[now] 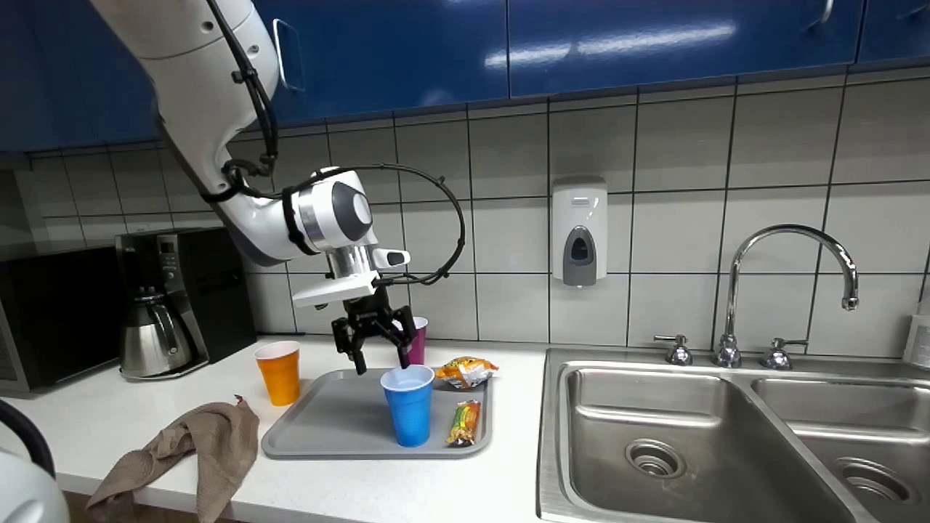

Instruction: Move the cups onto the tray

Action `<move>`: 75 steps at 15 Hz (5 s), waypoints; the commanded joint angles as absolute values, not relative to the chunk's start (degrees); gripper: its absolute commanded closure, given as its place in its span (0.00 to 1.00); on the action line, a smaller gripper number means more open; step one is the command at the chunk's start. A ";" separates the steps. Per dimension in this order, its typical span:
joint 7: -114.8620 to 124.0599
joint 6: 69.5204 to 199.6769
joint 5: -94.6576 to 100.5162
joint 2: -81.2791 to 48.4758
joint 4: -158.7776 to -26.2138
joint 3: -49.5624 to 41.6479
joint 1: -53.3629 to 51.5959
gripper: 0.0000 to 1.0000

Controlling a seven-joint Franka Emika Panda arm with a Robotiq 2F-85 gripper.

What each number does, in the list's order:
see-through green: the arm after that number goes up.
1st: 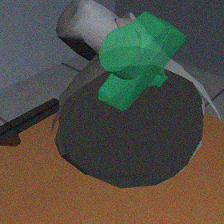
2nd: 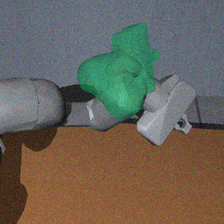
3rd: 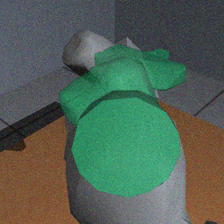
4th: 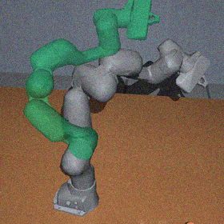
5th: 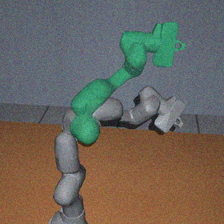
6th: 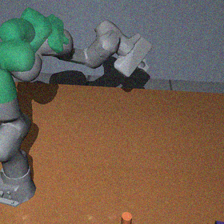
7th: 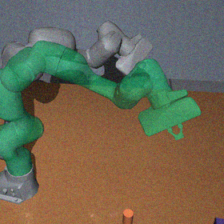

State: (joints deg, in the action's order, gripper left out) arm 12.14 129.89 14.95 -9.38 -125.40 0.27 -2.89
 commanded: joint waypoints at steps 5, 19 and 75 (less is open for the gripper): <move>13.13 127.14 14.16 -3.13 -125.12 1.88 -4.92 0.00; 12.30 129.16 13.81 -3.66 -125.31 2.76 -5.30 0.00; 17.31 144.73 8.46 -26.33 -108.96 5.12 -17.83 0.00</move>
State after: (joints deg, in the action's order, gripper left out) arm 15.84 144.87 8.59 -25.12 -110.66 5.59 -16.98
